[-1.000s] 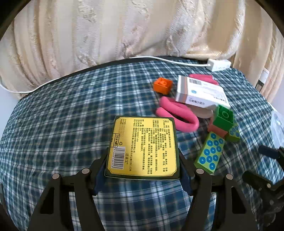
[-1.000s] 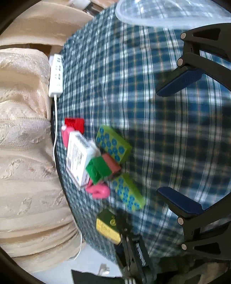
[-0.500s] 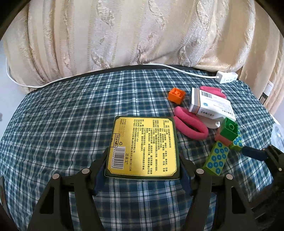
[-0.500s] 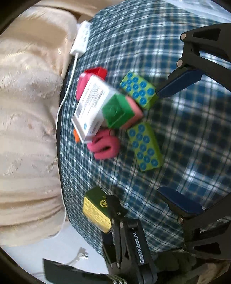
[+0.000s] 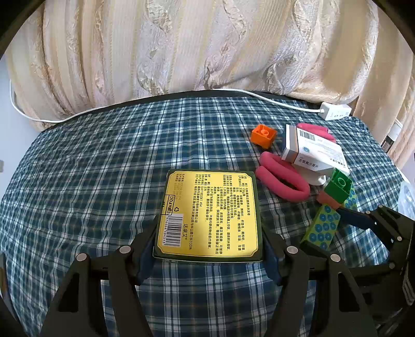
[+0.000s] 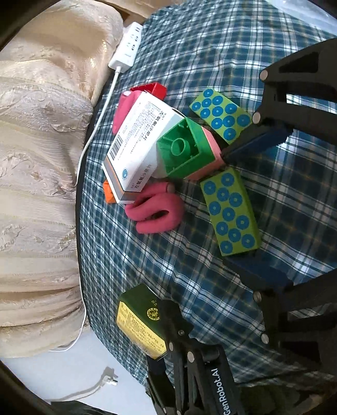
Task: Organize objects
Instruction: 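Grasp the green blue-dotted block with the right gripper, then carry the yellow box and dotted block over the clear bowl with both grippers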
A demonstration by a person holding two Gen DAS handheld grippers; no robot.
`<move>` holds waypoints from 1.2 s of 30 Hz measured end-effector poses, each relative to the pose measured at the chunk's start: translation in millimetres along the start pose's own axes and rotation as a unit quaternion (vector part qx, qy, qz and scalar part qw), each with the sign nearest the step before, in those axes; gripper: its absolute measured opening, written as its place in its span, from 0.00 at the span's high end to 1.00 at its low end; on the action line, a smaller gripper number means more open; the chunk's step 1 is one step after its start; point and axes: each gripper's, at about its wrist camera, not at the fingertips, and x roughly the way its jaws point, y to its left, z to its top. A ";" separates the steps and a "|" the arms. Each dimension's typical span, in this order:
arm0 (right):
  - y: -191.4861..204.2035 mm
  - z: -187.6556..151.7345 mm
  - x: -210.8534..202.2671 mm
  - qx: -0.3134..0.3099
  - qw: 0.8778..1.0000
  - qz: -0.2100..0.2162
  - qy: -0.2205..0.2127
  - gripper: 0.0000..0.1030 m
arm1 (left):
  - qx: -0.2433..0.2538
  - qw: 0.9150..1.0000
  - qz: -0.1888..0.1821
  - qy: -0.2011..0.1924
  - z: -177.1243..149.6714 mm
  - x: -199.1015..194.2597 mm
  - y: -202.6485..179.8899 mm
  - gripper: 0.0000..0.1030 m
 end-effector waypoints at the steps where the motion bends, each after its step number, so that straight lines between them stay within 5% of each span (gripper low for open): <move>1: 1.1 -0.7 -0.8 -0.003 1.000 -0.003 -0.002 0.34 | 0.000 1.000 0.000 0.001 0.1 0.6 0.2 0.33; 13: -2.9 -12.5 -20.6 0.010 1.000 -0.006 -0.018 0.35 | 0.009 1.000 -0.010 -0.001 0.9 1.1 -0.7 0.33; 36: -58.6 -64.0 -87.8 0.133 0.988 -0.045 -0.071 0.35 | 0.044 0.997 -0.055 -0.005 -2.1 -15.6 -33.5 0.33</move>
